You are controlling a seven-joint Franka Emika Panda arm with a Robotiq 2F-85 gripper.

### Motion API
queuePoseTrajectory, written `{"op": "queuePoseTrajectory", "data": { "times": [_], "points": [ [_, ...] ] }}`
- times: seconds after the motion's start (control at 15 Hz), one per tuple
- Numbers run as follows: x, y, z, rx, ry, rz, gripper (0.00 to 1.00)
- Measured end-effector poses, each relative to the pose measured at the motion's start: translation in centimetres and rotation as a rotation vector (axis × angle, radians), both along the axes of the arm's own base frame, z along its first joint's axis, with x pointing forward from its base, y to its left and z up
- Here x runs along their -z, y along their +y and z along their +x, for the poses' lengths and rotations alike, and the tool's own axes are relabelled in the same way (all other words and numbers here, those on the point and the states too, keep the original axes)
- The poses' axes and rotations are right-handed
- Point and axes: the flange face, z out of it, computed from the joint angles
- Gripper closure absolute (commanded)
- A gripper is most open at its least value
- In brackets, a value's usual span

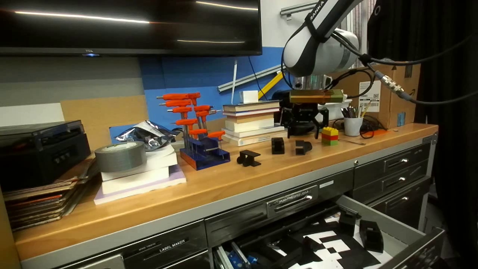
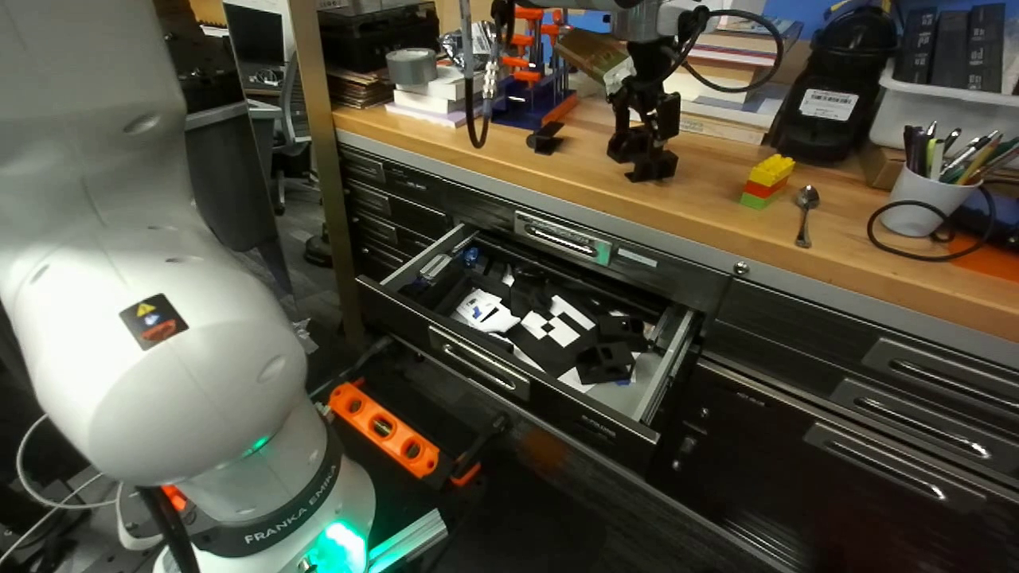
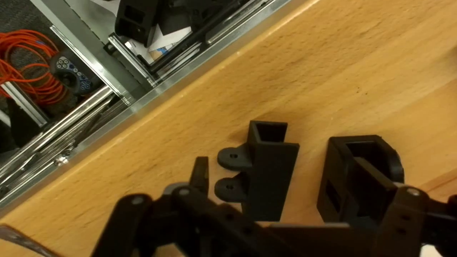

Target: Put the black objects on the table into the open drawer and then close the drawer

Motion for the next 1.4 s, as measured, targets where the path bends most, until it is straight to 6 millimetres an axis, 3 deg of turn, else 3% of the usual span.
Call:
{"op": "queuePoseTrajectory", "data": {
  "times": [1.07,1.13,1.2,1.4],
  "points": [
    [3.5,-2.5,5.0,0.052,0.105,-0.011,0.0],
    [3.6,-2.8,5.2,0.056,0.108,-0.012,0.25],
    [3.7,-2.9,5.3,0.059,0.112,-0.013,0.26],
    [3.9,-3.2,5.7,0.063,0.126,-0.014,0.47]
  ]
}}
